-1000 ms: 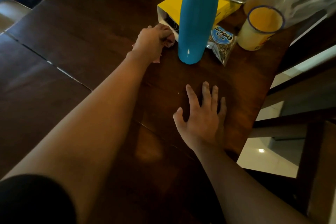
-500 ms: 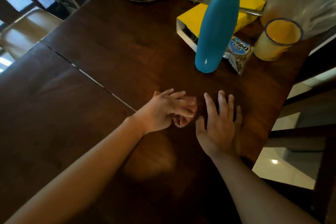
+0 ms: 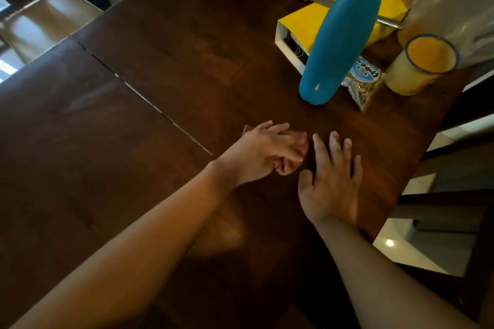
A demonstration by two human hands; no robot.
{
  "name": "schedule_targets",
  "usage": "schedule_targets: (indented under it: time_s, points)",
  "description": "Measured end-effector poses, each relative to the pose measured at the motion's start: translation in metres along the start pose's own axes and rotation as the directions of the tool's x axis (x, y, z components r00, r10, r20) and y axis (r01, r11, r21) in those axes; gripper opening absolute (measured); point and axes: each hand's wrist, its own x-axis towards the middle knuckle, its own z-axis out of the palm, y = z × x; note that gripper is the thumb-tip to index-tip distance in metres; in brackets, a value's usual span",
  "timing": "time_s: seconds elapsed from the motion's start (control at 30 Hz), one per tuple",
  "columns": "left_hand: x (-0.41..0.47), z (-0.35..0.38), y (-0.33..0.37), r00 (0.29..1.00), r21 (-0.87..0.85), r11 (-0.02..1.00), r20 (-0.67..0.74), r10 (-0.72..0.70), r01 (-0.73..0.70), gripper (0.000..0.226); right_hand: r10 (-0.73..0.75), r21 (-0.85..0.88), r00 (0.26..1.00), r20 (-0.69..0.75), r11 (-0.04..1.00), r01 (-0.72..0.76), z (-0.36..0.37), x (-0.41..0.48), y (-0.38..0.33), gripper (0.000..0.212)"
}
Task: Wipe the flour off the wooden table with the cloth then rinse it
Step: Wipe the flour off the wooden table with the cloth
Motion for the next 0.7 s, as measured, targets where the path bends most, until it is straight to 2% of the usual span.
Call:
schedule_targets:
  time_s: [0.1, 0.17, 0.23, 0.37, 0.4, 0.47, 0.57, 0.63, 0.7]
  points:
    - [-0.031, -0.003, -0.011, 0.988, -0.059, 0.997, 0.146, 0.056, -0.048, 0.046, -0.010, 0.007, 1.000, -0.019, 1.000, 0.010, 0.000, -0.001, 0.000, 0.071]
    - [-0.039, -0.015, -0.019, 0.986, -0.098, 0.995, 0.165, -0.003, 0.020, 0.040, -0.005, -0.008, 1.000, -0.007, 1.000, 0.005, 0.000, -0.001, -0.001, 0.070]
    - [-0.034, -0.024, -0.029, 0.987, -0.085, 0.986, 0.091, -0.135, 0.142, 0.038, -0.002, -0.018, 1.000, 0.006, 1.000, 0.003, -0.001, -0.001, -0.001, 0.071]
    - [-0.014, -0.013, -0.015, 0.947, 0.054, 0.954, -0.147, -0.286, 0.296, 0.064, 0.002, -0.008, 1.000, 0.006, 1.000, -0.002, -0.002, -0.001, -0.001, 0.071]
    - [-0.015, -0.007, -0.007, 0.944, 0.042, 0.956, -0.174, -0.279, 0.290, 0.063, 0.000, -0.003, 1.000, 0.000, 1.000, 0.000, -0.002, -0.001, -0.001, 0.070]
    - [-0.028, 0.007, 0.005, 0.975, 0.019, 0.984, -0.142, -0.172, 0.177, 0.057, -0.010, 0.011, 1.000, -0.020, 1.000, 0.010, 0.000, -0.001, 0.000, 0.070]
    - [-0.066, 0.024, 0.012, 1.000, -0.081, 0.997, 0.028, 0.010, -0.008, 0.047, -0.010, 0.015, 1.000, -0.023, 1.000, 0.011, 0.001, -0.001, -0.001, 0.075]
    - [-0.094, 0.027, 0.007, 0.995, -0.117, 0.993, 0.092, 0.037, -0.026, 0.043, -0.017, -0.011, 1.000, 0.003, 1.000, 0.017, 0.000, 0.000, -0.002, 0.077]
    - [-0.117, 0.020, -0.004, 0.999, -0.103, 0.995, 0.043, 0.009, -0.004, 0.042, -0.065, -0.040, 0.997, 0.049, 0.997, 0.067, -0.002, 0.000, -0.002, 0.076]
